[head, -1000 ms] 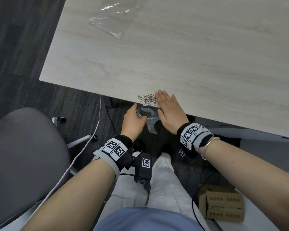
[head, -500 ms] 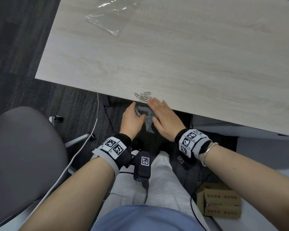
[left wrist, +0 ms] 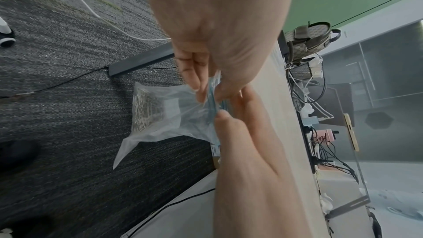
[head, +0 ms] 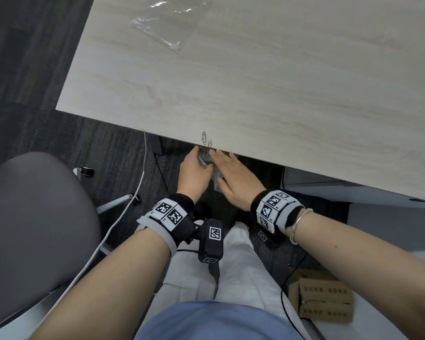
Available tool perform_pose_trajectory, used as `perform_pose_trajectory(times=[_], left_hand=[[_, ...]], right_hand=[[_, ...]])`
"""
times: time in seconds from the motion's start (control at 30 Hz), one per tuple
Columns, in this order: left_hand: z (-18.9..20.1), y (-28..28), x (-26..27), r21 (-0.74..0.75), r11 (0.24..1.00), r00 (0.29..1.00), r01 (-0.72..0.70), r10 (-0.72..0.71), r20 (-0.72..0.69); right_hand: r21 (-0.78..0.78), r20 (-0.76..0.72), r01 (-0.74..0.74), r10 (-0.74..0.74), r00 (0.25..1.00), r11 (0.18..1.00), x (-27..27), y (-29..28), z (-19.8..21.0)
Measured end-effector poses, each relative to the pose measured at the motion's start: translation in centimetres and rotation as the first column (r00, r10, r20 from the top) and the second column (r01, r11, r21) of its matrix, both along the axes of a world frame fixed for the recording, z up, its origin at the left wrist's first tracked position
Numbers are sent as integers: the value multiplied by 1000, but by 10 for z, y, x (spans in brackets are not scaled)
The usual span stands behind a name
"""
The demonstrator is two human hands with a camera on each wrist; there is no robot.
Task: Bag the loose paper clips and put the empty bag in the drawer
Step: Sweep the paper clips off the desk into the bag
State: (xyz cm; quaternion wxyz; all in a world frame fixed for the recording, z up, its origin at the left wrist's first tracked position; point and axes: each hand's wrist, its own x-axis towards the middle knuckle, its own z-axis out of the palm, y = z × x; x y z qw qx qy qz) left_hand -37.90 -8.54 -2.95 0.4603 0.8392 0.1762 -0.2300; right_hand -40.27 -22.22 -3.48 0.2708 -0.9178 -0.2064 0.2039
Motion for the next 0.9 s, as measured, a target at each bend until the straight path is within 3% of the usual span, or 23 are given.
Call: perform_pose_trajectory(times=[0.2,0.4,0.53,0.67,0.77,0.9], left_hand=[[3,7,1,-18,1000,1000,-13,13,-5],[7,13,3,6,1000,1000,23,-23,20],[5,14,2,2,1000,1000,19,-19,21],[4,16,-2,26,998,997,59,-58,-43],[7,20,-7,72,994,996,86,-84,-31],[21,19,-9,135,985,994,106,-106,-3]], right_hand=[[50,1,153,-154,988,987,29,5,0],[-132,53,-47,54,997,990,55,22,-8],[-51,24,-149,150,988,988,28,15,-6],[31,-58,-77,79,995,997,9,2,-3],[32,40,-39,37,999,999,12,-8,1],[-116,130,-131,146,981,985,16,-22,8]])
